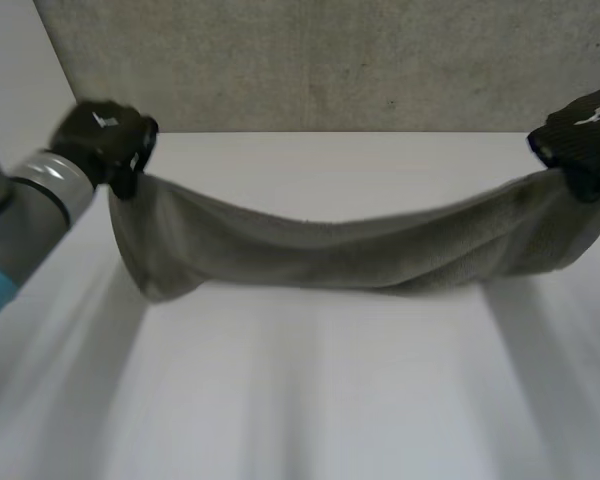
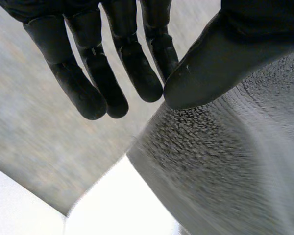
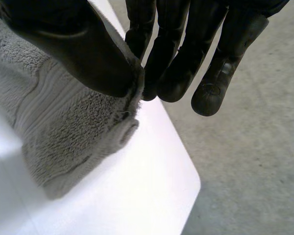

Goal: Fold the towel.

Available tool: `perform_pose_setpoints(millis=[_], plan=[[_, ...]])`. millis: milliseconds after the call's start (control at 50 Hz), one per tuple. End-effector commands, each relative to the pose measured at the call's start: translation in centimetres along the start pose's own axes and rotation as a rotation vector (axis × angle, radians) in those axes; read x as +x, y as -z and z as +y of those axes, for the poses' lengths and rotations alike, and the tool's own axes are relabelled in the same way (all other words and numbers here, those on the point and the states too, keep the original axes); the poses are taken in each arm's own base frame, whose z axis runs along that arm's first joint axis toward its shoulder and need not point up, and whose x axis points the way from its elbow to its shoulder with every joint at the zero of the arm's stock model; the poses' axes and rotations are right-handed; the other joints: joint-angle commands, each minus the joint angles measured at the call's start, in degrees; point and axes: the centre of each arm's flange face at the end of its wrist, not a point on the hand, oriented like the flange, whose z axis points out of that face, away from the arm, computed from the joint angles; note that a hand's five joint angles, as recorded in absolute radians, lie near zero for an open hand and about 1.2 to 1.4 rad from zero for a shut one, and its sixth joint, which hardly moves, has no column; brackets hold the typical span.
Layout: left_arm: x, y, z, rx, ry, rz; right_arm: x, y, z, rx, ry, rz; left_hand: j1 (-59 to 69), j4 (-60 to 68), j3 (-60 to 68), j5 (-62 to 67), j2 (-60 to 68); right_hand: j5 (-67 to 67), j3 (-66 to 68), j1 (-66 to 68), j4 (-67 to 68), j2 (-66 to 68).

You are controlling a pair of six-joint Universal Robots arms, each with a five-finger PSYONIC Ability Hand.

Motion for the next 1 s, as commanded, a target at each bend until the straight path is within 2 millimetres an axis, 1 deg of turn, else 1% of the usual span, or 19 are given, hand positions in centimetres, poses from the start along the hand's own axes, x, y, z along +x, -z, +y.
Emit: perform_pose_setpoints(millis=[20, 120, 160, 220, 260, 280, 320, 400, 440, 500, 540, 600, 640, 660, 700, 760, 800, 880, 1000], plan=[[1.4, -4.3, 3.3, -0.044, -0.089, 0.03, -2.4, -4.5, 0.3, 0.017, 0.018, -0.01, -4.73, -7.42, -8.76, -16.12, -7.42, 2.79, 2.62, 3.05, 3.1, 3.43], [0.3, -7.5, 1.7, 0.091, -0.13, -0.043, -2.9, -7.8, -1.5, 0.122, 0.06, 0.114, -4.73, -7.42, -8.76, -16.12, -7.42, 2.79, 2.62, 3.05, 3.1, 3.43], [-1.5, -9.0, -1.6, 0.268, -0.146, -0.143, -1.5, -9.5, -3.8, 0.251, 0.078, 0.283, -4.73, -7.42, -8.76, -16.12, -7.42, 2.79, 2.62, 3.05, 3.1, 3.43], [-2.4, -9.3, -3.6, 0.369, -0.146, -0.197, -0.3, -9.6, -5.3, 0.344, 0.077, 0.385, -4.73, -7.42, -8.76, -16.12, -7.42, 2.79, 2.62, 3.05, 3.1, 3.43], [-3.7, -8.7, -8.0, 0.57, -0.091, -0.27, 2.3, -9.1, -8.0, 0.51, 0.064, 0.588, -4.73, -7.42, -8.76, -16.12, -7.42, 2.79, 2.62, 3.05, 3.1, 3.43], [-3.8, -8.7, -8.0, 0.571, -0.091, -0.27, 2.3, -9.1, -8.0, 0.51, 0.063, 0.589, -4.73, -7.42, -8.76, -16.12, -7.42, 2.79, 2.62, 3.05, 3.1, 3.43], [-5.5, -6.8, -11.5, 0.699, 0.038, -0.293, 4.1, -6.9, -9.7, 0.618, 0.031, 0.705, -4.73, -7.42, -8.76, -16.12, -7.42, 2.79, 2.62, 3.05, 3.1, 3.43], [-6.7, -5.6, -12.5, 0.724, 0.148, -0.263, 4.8, -4.3, -11.1, 0.662, 0.021, 0.714, -4.73, -7.42, -8.76, -16.12, -7.42, 2.79, 2.62, 3.05, 3.1, 3.43], [-6.8, -5.6, -12.0, 0.697, 0.182, -0.244, 4.5, -4.3, -10.7, 0.641, 0.022, 0.685, -4.73, -7.42, -8.76, -16.12, -7.42, 2.79, 2.62, 3.05, 3.1, 3.43], [-5.8, -6.1, -9.9, 0.597, 0.199, -0.194, 3.1, -4.9, -9.3, 0.556, 0.024, 0.579, -4.73, -7.42, -8.76, -16.12, -7.42, 2.79, 2.62, 3.05, 3.1, 3.43], [-4.1, -6.5, -7.0, 0.492, 0.208, -0.138, 1.1, -5.4, -7.5, 0.454, 0.021, 0.45, -4.73, -7.42, -8.76, -16.12, -7.42, 2.79, 2.62, 3.05, 3.1, 3.43], [-3.5, -6.4, -5.4, 0.443, 0.215, -0.12, -0.2, -5.7, -6.3, 0.404, 0.017, 0.386, -4.73, -7.42, -8.76, -16.12, -7.42, 2.79, 2.62, 3.05, 3.1, 3.43], [-1.9, -6.1, -1.9, 0.331, 0.227, -0.088, -2.8, -6.0, -4.0, 0.333, 0.017, 0.279, -4.73, -7.42, -8.76, -16.12, -7.42, 2.79, 2.62, 3.05, 3.1, 3.43], [-1.9, -6.1, -1.9, 0.33, 0.227, -0.088, -2.8, -6.0, -3.9, 0.333, 0.017, 0.279, -4.73, -7.42, -8.76, -16.12, -7.42, 2.79, 2.62, 3.05, 3.1, 3.43], [-0.3, -5.2, 1.9, 0.207, 0.222, -0.056, -5.7, -5.8, -1.2, 0.263, 0.016, 0.166, -4.73, -7.42, -8.76, -16.12, -7.42, 2.79, 2.62, 3.05, 3.1, 3.43], [0.7, -4.5, 3.5, 0.154, 0.206, -0.034, -7.3, -5.7, 0.3, 0.227, 0.014, 0.105, -4.73, -7.42, -8.76, -16.12, -7.42, 2.79, 2.62, 3.05, 3.1, 3.43], [2.5, -2.9, 6.1, 0.068, 0.148, 0.025, -10.3, -4.9, 2.8, 0.16, 0.012, 0.005, -4.73, -7.42, -8.76, -16.12, -7.42, 2.79, 2.62, 3.05, 3.1, 3.43], [4.4, -1.3, 7.9, 0.016, 0.075, 0.095, -11.6, -4.3, 4.7, 0.107, 0.002, -0.039, -4.73, -7.42, -8.76, -16.12, -7.42, 2.79, 2.62, 3.05, 3.1, 3.43], [4.7, 0.7, 8.0, 0.012, 0.008, 0.114, -10.0, -2.9, 5.2, 0.088, -0.004, 0.011, -4.73, -7.42, -8.76, -16.12, -7.42, 2.79, 2.62, 3.05, 3.1, 3.43]])
